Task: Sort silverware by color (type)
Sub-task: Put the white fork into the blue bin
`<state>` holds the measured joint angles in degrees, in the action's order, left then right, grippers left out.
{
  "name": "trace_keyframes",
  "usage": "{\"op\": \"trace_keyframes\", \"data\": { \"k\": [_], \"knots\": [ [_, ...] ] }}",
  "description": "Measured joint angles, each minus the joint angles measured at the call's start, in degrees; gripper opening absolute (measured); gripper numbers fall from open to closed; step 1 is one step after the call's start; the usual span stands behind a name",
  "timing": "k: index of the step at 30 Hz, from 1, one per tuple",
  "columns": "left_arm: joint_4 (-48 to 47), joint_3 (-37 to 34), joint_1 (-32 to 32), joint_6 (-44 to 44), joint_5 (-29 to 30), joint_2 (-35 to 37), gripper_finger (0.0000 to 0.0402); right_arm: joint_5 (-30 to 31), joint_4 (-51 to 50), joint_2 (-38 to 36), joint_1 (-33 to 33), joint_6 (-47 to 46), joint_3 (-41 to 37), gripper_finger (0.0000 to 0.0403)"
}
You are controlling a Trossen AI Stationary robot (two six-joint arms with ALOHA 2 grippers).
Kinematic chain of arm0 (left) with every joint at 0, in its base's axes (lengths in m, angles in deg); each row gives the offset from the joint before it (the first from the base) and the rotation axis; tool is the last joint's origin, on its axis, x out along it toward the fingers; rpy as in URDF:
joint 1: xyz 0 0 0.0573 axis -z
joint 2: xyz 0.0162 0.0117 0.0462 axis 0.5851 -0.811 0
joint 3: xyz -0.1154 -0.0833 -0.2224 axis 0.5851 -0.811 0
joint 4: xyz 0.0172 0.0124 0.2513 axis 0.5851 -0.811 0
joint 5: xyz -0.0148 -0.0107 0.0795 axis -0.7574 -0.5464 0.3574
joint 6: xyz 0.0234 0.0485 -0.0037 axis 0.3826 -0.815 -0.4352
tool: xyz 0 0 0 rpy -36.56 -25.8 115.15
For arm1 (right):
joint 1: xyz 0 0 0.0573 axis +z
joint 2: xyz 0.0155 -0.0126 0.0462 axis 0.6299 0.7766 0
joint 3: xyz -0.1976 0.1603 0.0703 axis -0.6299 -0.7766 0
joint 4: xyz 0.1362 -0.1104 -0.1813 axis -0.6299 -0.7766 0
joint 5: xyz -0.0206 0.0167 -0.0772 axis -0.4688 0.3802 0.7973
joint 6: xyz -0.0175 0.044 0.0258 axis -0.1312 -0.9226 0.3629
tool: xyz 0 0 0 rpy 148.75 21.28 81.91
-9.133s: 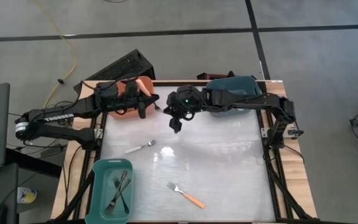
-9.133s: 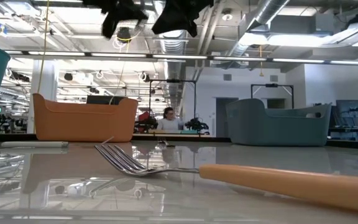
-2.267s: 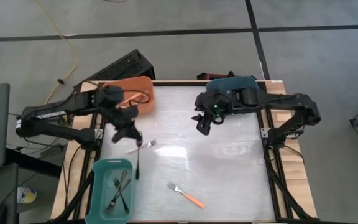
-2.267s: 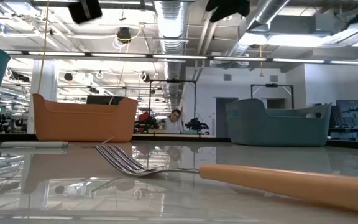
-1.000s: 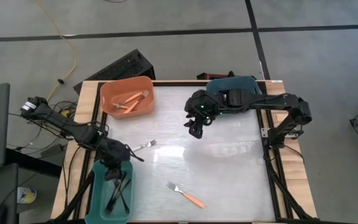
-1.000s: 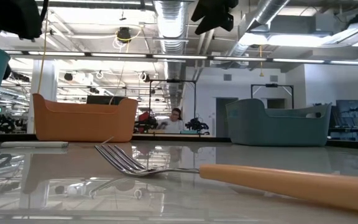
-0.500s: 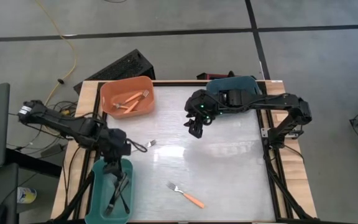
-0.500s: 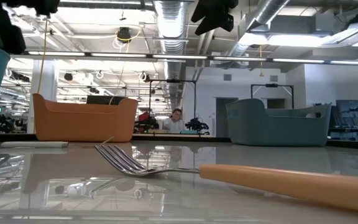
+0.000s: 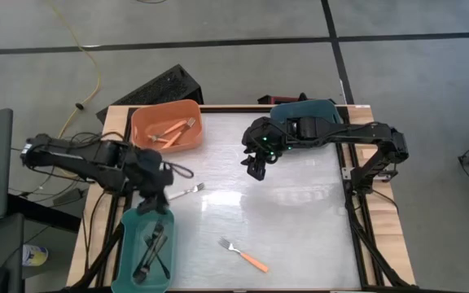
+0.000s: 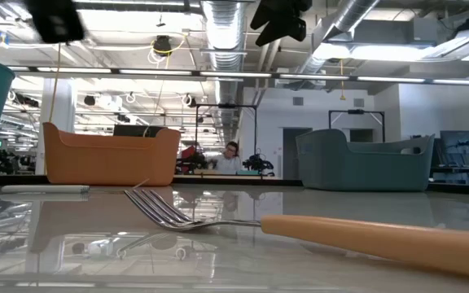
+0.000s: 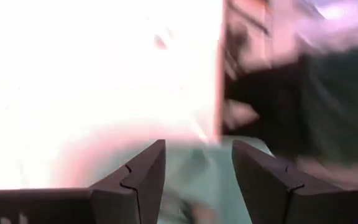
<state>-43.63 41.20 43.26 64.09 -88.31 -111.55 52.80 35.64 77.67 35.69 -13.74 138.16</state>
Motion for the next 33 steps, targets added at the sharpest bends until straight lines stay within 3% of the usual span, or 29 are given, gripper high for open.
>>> {"op": "trace_keyframes", "data": {
  "k": [3, 5, 11, 20, 24, 29, 33],
  "knots": [
    [2.1, 2.0, -2.7, -4.2, 14.5, -1.3, 0.0169, 0.1, 0.0, 0.0, 0.4, -1.1, 0.0, 0.0221],
    [3.9, 2.1, -5.5, -6.7, 19.6, -3.9, 0.0169, 0.1, 0.0, 0.0, 0.6, -1.3, 0.0, 0.0221],
    [2.0, 0.8, -11.2, -13.9, 19.9, -18.8, 0.0169, 0.2, -0.4, 0.0, 2.5, -2.1, 0.0, 0.0221],
    [3.9, 1.3, -11.7, -18.6, 19.1, -36.1, 0.0169, 0.7, -3.7, 0.0, 5.5, -4.5, 0.0, 0.0221],
    [5.2, 3.0, -11.7, -20.2, 22.4, -39.1, 0.0169, 0.9, -3.9, 0.0, 5.7, -4.7, 0.0, 0.0221],
    [-0.3, 3.1, -11.7, -20.1, 25.7, -39.7, 0.0169, 1.0, -5.3, 0.0, 5.7, -5.4, 0.0, 0.0221],
    [-1.1, 1.2, -11.6, -20.3, 25.3, -39.7, 0.0169, 1.0, -5.5, 0.0, 5.7, -5.4, 0.0, 0.0221]
  ]
}}
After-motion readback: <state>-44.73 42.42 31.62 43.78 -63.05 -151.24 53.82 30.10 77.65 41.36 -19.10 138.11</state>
